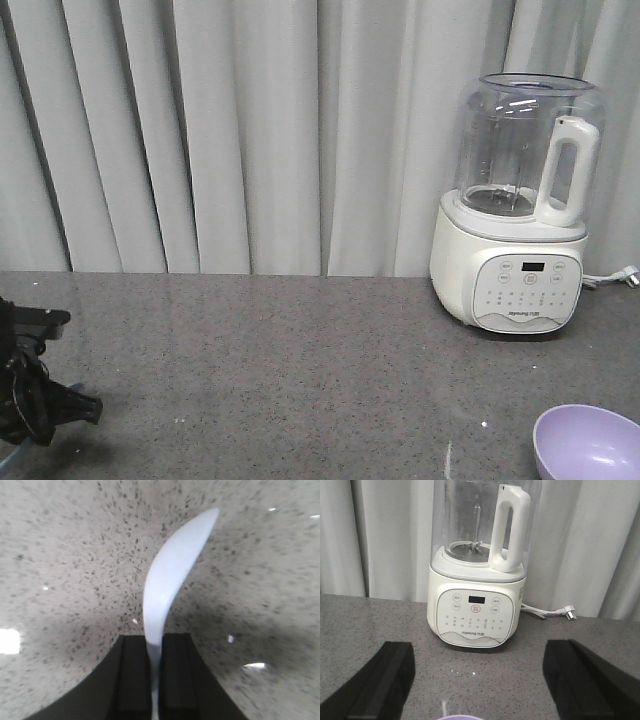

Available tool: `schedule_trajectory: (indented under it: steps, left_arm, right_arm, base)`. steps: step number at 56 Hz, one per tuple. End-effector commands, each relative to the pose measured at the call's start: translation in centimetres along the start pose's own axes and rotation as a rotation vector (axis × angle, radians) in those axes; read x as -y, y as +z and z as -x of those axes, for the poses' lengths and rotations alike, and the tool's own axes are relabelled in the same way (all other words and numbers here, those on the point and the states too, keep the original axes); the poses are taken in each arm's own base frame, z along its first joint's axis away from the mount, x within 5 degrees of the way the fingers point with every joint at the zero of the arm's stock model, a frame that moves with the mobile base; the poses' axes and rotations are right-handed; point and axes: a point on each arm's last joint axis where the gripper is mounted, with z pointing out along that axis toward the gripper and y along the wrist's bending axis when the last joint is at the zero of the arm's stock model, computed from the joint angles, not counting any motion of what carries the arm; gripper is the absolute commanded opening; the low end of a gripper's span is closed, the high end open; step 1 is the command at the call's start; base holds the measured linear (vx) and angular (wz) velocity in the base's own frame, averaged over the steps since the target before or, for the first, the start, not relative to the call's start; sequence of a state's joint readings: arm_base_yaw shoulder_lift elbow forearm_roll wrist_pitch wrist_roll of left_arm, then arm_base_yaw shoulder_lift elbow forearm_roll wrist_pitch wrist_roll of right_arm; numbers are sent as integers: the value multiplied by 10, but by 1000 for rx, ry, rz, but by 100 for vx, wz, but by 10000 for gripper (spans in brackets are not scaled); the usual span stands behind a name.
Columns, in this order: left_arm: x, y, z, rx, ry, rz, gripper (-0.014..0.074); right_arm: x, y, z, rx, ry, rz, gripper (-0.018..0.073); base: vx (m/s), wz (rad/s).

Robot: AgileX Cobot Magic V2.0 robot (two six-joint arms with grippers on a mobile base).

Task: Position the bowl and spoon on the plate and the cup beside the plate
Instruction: 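Grasp the lavender bowl rim with the right gripper and lift it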

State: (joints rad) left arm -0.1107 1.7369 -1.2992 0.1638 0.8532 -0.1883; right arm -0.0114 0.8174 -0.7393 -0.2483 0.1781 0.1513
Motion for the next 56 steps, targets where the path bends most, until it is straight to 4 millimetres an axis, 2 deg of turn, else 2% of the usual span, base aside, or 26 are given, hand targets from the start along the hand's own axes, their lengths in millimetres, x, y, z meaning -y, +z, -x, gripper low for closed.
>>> schedule_trajectory:
  steps: [1, 5, 10, 15, 23, 34, 40, 56]
  left_arm:
    - [3, -59, 8, 205, 14, -26, -7]
    - [5, -85, 4, 266, 32, -41, -7]
    - [7, -113, -4, 324, 54, -55, -7]
    - [9, -136, -11, 383, 65, -72, -7]
    - [10, -159, -19, 442, 81, -87, -7]
    - [7, -169, -25, 454, 79, -86, -7]
    - [7, -169, -25, 452, 79, -85, -7]
    - [7, -169, -25, 451, 79, -85, -7]
  right_arm:
    - [2, -4, 16, 74, -6, -4, 570]
    - [5, -5, 16, -34, 59, -26, 559]
    - [13, 2, 16, -248, 108, -91, 536]
    - [22, 22, 9, -478, 129, -148, 513]
    - [30, 59, -11, -703, 164, -130, 503]
    - [42, 96, -42, -813, 256, -98, 503]
    - [48, 108, -53, -839, 281, -112, 503]
    - [48, 140, -85, -908, 310, -100, 496]
  base:
    - [0, 0]
    - [0, 0]
    - [0, 0]
    - [0, 0]
    - [0, 0]
    - [0, 0]
    - [0, 0]
    - [0, 0]
